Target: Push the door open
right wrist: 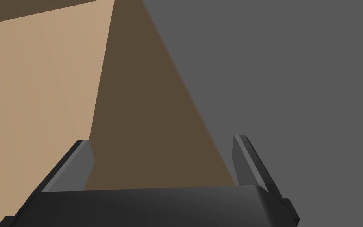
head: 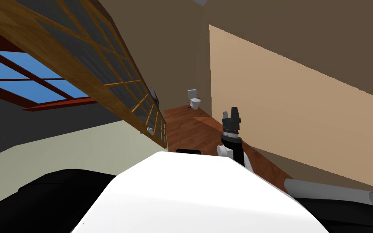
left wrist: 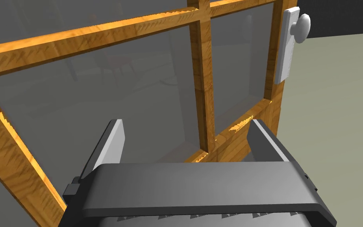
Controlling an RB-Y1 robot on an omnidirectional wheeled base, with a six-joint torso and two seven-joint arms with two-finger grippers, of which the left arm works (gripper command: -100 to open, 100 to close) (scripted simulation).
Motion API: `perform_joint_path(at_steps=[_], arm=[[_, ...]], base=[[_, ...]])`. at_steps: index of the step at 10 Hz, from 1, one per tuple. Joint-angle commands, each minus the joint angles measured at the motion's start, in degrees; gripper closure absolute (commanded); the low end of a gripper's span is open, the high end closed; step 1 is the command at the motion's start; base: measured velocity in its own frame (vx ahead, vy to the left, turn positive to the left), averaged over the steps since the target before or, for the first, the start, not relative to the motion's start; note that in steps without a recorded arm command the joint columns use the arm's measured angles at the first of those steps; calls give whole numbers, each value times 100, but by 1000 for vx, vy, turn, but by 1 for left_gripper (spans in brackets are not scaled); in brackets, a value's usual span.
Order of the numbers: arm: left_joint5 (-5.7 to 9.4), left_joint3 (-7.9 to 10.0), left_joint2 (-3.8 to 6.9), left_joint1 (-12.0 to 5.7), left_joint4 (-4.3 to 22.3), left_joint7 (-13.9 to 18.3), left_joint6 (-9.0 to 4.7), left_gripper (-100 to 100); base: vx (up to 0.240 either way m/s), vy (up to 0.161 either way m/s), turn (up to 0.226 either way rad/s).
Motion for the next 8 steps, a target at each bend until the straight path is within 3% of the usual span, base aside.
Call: perform_joint_path(at_steps=[1,4,8], arm=[[0,5,8,-11,14,-1,5,-100],[0,11,19,-25,32,-1,11,-100],[-1,25,43,-57,72,-2,24,-100]], base=[[11,137,-10],[-7,91,3],[-24,148,-11]])
